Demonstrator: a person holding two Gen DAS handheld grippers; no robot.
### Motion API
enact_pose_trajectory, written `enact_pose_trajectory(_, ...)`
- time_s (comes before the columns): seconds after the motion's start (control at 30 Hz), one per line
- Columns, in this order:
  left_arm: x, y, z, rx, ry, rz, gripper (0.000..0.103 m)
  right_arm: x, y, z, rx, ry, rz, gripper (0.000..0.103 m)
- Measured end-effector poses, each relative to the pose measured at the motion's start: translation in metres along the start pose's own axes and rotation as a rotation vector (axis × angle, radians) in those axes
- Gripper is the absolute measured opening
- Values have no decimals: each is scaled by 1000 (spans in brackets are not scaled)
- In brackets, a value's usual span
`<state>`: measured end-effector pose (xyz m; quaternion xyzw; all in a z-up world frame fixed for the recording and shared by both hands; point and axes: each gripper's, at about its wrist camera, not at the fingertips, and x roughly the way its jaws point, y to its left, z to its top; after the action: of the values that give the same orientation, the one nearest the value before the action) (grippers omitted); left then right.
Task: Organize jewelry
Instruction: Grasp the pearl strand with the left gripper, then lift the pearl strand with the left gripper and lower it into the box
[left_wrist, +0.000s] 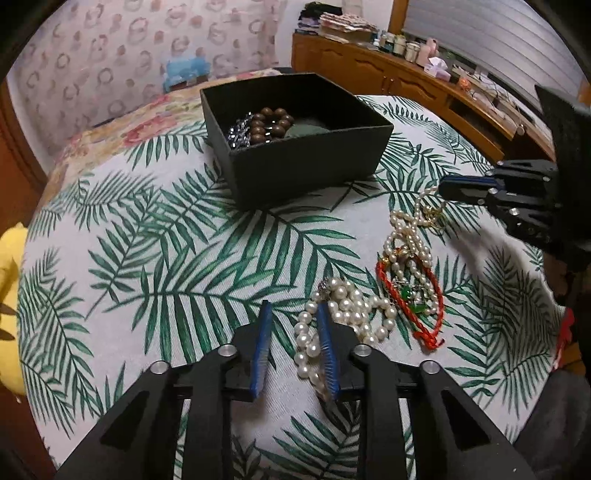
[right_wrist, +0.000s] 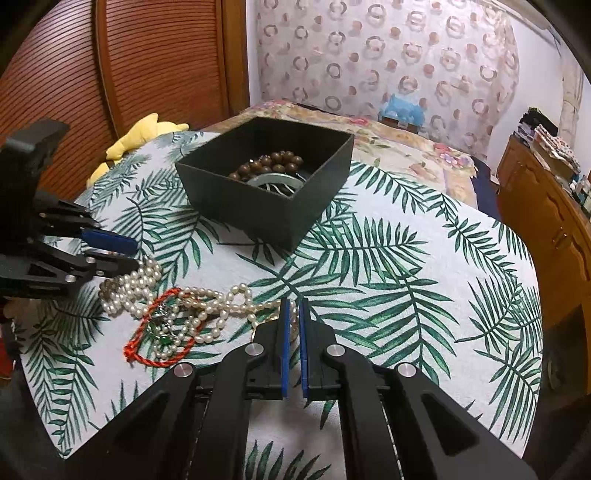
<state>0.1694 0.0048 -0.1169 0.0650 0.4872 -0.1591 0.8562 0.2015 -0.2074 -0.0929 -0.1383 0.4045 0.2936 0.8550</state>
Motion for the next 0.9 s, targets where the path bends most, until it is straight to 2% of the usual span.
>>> enact_pose_trajectory(0.1,0,4,0,-9,-3,14,7,-5,-1,2,1,-13,1,5)
enact_pose_trajectory(0.2,-1,7,-1,-21,-14,9,7,-10,-2,4,10,-29,4,5)
enact_pose_trajectory(0.23,-4,7,-1,-24,-30,30,7,-11,-2,5,10,-33,6,5)
enact_pose_trajectory(0.57,-61,5,22,-63,-233,-13,7,-41,4,30,-10,-120,16,5)
enact_pose_trajectory(0.9,-101,-1,47,-59,-360,-23,7,-75,9,55,-32,-209,-1,5)
